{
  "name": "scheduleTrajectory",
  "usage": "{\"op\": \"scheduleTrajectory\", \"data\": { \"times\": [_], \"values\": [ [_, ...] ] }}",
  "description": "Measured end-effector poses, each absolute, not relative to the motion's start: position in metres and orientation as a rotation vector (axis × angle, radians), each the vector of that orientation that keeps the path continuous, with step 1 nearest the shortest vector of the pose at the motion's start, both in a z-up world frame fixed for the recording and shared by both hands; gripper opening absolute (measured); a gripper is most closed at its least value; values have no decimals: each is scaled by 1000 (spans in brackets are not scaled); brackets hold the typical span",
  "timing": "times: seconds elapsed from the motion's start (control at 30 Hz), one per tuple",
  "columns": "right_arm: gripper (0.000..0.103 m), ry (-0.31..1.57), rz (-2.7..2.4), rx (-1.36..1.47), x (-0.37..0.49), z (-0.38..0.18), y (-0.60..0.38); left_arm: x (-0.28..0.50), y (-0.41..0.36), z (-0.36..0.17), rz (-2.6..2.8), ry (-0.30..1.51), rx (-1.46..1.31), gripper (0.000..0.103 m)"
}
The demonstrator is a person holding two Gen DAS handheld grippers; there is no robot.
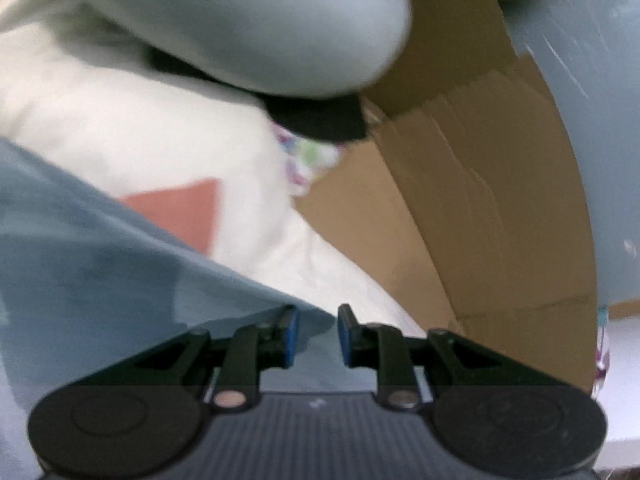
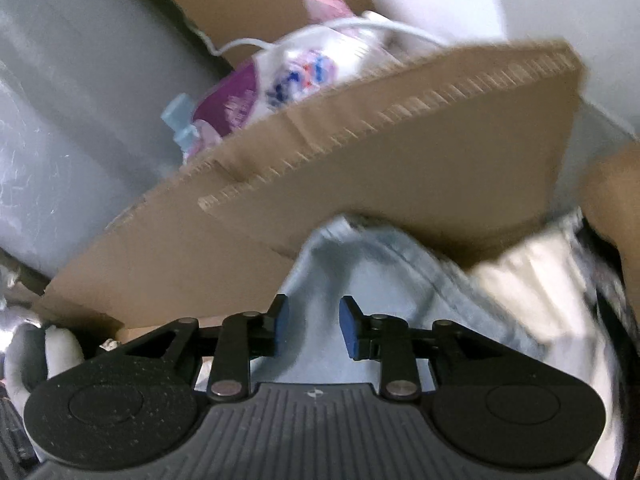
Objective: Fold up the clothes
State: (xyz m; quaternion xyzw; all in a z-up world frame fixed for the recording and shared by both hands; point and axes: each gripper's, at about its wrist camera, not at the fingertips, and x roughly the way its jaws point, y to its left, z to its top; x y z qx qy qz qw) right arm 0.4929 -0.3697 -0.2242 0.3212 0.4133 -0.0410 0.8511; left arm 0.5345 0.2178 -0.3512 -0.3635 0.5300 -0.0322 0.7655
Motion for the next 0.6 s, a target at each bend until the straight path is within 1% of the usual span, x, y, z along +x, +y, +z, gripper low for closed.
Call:
{"op": "scheduleTrajectory", "data": {
  "times": [0.07, 0.17, 0.27, 0.53, 0.57, 0.6],
  "values": [
    [30, 862, -82, 728, 482, -230, -377, 537, 198, -349, -121, 1154, -730, 22],
    [30, 850, -73, 730, 467, -236, -383, 539, 167, -346, -204, 1153, -628, 22],
    [30, 845, -69, 741, 451, -247, -389, 537, 126, -347, -286, 1178, -595, 22],
    [31, 842, -143, 672, 422, -298, -401, 524, 11, -364, -475, 1235, -462, 22],
    [32, 835, -154, 671, 422, -304, -402, 524, 0, -367, -482, 1238, -457, 22],
    [41, 836, -163, 657, 422, -309, -402, 525, -12, -371, -489, 1241, -451, 22]
  ]
}}
